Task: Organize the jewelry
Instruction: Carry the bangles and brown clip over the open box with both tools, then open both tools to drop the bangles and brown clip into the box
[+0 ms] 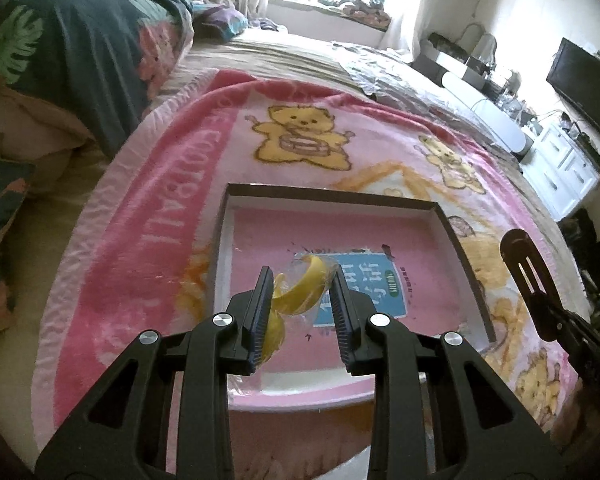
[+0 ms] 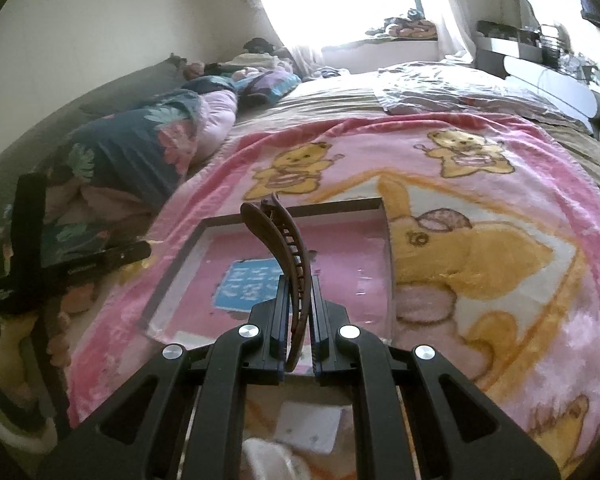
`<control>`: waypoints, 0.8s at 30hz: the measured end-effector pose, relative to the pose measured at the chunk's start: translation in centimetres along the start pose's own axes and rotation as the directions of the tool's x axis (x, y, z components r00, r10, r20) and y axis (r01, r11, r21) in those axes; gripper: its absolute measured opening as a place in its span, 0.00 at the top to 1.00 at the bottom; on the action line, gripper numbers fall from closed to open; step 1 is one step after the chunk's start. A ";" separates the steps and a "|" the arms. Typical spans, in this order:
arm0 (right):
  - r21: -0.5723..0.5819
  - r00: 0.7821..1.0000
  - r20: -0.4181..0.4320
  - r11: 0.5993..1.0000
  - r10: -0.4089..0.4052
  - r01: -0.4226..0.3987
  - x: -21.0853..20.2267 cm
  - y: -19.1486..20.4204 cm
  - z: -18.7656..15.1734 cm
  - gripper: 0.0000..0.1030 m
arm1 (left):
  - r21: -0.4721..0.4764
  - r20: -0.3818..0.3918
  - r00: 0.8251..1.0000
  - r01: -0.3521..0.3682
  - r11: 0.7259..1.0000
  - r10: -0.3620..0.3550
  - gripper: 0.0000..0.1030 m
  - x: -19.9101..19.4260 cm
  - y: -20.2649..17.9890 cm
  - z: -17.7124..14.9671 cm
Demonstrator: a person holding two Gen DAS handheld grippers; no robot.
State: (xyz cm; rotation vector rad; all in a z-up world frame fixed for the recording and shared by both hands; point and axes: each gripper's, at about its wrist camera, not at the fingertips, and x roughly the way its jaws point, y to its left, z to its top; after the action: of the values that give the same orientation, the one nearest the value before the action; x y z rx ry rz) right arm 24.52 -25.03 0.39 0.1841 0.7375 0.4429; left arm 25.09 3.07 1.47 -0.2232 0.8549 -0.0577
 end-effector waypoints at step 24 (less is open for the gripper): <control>0.007 0.987 -0.148 0.997 -0.070 0.072 6.6 -2.8 -1.9 0.92 | 0.059 -0.123 0.989 -0.071 0.996 0.078 0.65 6.7 -2.0 -2.4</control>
State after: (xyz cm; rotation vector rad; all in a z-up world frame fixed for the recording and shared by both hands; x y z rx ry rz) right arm 28.42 -24.50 -5.92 0.1375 0.8893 0.3869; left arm 27.77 -0.19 -4.61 -0.1374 0.9842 -0.0250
